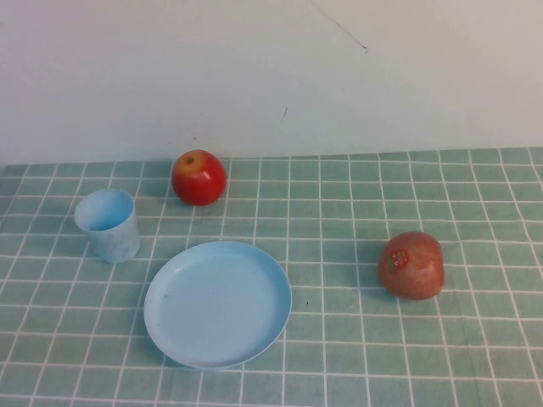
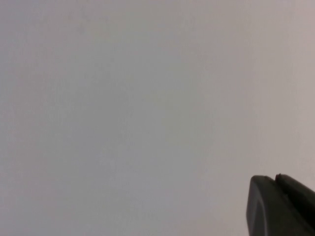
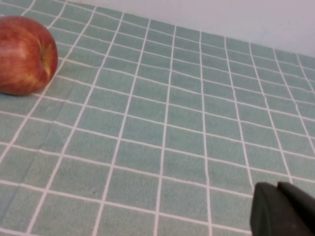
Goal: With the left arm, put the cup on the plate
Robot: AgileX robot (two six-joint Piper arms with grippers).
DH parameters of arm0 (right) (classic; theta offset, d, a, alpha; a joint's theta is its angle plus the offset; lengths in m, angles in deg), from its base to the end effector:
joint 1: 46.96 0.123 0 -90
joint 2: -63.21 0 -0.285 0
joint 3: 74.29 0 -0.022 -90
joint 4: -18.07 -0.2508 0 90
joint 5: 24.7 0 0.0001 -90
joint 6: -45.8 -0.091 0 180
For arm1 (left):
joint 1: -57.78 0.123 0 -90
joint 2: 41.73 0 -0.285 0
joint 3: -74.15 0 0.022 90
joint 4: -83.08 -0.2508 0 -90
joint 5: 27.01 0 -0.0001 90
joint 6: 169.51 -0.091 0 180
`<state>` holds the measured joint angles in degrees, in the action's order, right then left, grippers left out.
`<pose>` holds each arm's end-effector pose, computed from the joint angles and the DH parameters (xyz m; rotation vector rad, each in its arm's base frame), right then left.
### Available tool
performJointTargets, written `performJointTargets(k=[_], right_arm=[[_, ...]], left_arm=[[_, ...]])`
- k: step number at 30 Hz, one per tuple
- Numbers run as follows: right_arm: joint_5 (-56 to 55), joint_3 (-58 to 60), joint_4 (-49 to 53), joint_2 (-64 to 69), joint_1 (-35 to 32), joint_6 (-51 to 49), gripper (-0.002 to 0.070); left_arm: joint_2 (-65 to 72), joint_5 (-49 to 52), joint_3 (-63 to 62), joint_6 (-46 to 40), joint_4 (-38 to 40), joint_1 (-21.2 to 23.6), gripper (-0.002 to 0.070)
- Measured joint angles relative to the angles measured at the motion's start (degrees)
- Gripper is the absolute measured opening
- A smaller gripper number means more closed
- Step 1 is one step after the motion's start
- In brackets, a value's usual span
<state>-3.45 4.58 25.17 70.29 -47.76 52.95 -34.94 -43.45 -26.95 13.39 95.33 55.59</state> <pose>0.0526 -0.0048 0.1710 -0.1808 1.8650 -0.2173 0.0508 0.0035 0.2290 -0.1846 1.2043 -0.2205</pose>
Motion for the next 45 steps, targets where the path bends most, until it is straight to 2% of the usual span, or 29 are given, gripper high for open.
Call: performJointTargets(k=[4, 6, 8, 11, 15, 21, 26, 33, 38, 45], right_arm=[[0.0, 0.0, 0.0, 0.0, 0.0, 0.0, -0.0002], [0.0, 0.0, 0.0, 0.0, 0.0, 0.0, -0.0002], [0.0, 0.0, 0.0, 0.0, 0.0, 0.0, -0.0002], [0.0, 0.0, 0.0, 0.0, 0.0, 0.0, -0.0002], [0.0, 0.0, 0.0, 0.0, 0.0, 0.0, -0.0002], [0.0, 0.0, 0.0, 0.0, 0.0, 0.0, -0.0002], [0.0, 0.0, 0.0, 0.0, 0.0, 0.0, -0.0002], [0.0, 0.0, 0.0, 0.0, 0.0, 0.0, -0.0002], [0.0, 0.0, 0.0, 0.0, 0.0, 0.0, -0.0002], [0.0, 0.0, 0.0, 0.0, 0.0, 0.0, -0.0002]], left_arm=[[0.0, -11.4, 0.0, 11.5, 0.0, 0.0, -0.0001], [0.0, -15.8, -0.2, 13.8, -1.8, 0.0, -0.0001], [0.0, -15.4, -2.9, 14.7, -5.1, 0.0, -0.0001], [0.0, -7.7, -11.6, 15.4, -11.7, 0.0, -0.0001], [2.2, 8.8, -27.0, 15.5, -15.1, 0.0, -0.0001], [15.9, 35.4, -46.5, 15.5, -16.8, 0.0, -0.0001], [28.7, 50.5, -53.3, 15.6, -19.4, 0.0, -0.0001], [41.0, 58.8, -53.6, 18.9, -17.5, 0.0, -0.0001], [47.3, 58.7, -53.6, 20.0, -13.2, 0.0, -0.0001], [59.1, 58.9, -57.7, 19.4, -14.4, 0.0, -0.0001]])
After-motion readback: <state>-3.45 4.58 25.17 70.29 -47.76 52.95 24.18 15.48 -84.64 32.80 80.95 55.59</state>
